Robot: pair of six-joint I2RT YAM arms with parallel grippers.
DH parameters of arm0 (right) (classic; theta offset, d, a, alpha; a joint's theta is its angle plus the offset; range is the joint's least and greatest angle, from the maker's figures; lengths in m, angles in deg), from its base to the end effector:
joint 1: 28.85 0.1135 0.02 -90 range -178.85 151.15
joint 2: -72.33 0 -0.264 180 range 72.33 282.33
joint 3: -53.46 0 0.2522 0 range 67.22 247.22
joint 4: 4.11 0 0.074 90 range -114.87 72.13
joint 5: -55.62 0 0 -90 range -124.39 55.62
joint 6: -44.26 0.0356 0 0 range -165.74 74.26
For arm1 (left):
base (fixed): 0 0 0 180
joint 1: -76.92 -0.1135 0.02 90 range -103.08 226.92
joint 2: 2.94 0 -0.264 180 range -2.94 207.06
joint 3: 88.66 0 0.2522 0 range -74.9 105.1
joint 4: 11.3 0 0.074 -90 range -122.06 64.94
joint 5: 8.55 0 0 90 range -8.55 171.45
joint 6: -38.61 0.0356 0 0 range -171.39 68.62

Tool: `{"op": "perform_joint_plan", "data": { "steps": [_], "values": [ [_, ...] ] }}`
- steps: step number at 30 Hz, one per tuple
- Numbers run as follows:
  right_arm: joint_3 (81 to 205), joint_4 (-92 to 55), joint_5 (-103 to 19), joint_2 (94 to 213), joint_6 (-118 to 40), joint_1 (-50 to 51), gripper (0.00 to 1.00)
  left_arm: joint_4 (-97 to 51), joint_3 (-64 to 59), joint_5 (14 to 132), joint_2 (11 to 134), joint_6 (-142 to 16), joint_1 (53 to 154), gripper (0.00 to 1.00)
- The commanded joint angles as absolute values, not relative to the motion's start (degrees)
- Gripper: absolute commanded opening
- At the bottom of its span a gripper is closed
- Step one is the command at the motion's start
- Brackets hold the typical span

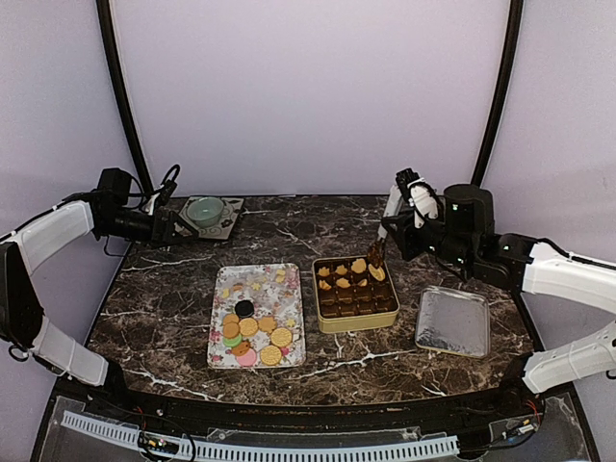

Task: Pack the cookies
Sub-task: Adjust the fake cookies in the empty pocket of the box.

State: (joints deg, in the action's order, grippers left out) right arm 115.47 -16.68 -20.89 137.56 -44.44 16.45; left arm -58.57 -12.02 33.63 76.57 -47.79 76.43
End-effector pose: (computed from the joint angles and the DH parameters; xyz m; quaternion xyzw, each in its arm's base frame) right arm 0.1928 0.1830 0.3095 -0.2310 0.7609 0.1509 0.5873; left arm 0.2868 -0.0239 0.2853 0.1614 0.8554 -0.3697 0.3250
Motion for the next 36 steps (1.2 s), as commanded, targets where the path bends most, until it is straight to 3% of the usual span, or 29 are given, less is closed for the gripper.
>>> {"op": "perform_joint_plan", "data": {
  "steps": [1,17,36],
  "values": [
    [115.5,-13.0,-21.7,137.1,-45.0,16.2,0.16,-59.2,-10.0,32.4,76.2,-48.1,76.0,0.88],
    [117.5,-16.9,-27.2,140.9,-53.0,15.9,0.11,-59.9,-9.8,33.0,76.0,-48.1,76.0,0.88],
    [115.2,-15.1,-25.8,140.9,-53.9,12.4,0.18,-59.7,-9.5,32.2,75.9,-48.9,76.0,0.89]
  ]
}}
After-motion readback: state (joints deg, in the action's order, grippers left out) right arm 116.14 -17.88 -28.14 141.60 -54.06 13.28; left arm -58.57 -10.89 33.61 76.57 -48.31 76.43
